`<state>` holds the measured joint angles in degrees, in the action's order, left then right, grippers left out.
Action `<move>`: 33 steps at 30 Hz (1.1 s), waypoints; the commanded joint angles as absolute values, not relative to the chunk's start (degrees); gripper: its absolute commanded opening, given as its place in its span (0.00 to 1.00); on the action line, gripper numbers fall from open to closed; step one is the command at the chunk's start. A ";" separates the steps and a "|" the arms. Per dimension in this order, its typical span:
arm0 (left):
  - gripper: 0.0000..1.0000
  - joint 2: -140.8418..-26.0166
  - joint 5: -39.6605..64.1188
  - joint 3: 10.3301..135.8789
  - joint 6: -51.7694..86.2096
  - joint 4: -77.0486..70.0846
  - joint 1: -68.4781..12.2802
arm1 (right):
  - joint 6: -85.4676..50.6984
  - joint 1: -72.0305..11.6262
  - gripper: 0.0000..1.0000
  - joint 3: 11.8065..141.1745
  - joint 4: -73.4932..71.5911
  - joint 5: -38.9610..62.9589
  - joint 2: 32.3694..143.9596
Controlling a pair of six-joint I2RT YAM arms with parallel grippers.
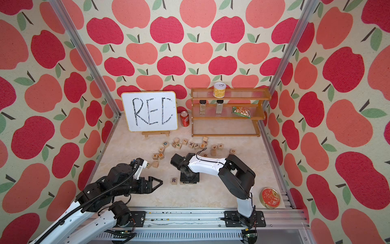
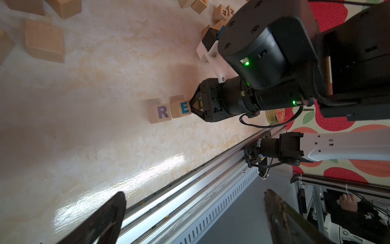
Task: Assemble the uppercase word "red" with letter blocks
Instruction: Place the letter block at the center of the board.
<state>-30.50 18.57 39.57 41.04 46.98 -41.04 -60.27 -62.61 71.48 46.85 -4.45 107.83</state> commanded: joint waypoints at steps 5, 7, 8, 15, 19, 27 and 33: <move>0.99 -31.20 18.28 38.69 39.99 46.70 -41.14 | -57.82 -62.87 0.33 72.80 49.86 -4.97 109.71; 0.99 -31.29 18.37 38.67 39.95 46.58 -41.16 | -57.89 -62.93 0.33 72.57 49.85 -4.85 109.69; 0.99 -31.31 18.35 38.67 39.91 46.60 -41.18 | -57.89 -62.92 0.36 72.56 49.83 -4.84 109.60; 0.99 -31.38 18.40 38.58 39.90 46.35 -41.04 | -57.14 -62.92 0.48 73.51 50.97 -5.40 108.90; 0.99 -31.62 18.52 38.56 39.82 46.29 -41.05 | -56.93 -62.90 0.47 74.47 52.13 -6.01 108.34; 0.99 -31.71 18.48 38.58 39.73 46.19 -40.96 | -56.69 -62.87 0.46 74.62 53.24 -6.67 106.75; 0.99 -31.90 18.26 39.09 39.55 46.33 -40.95 | -56.78 -62.90 0.46 74.95 54.52 -7.19 104.28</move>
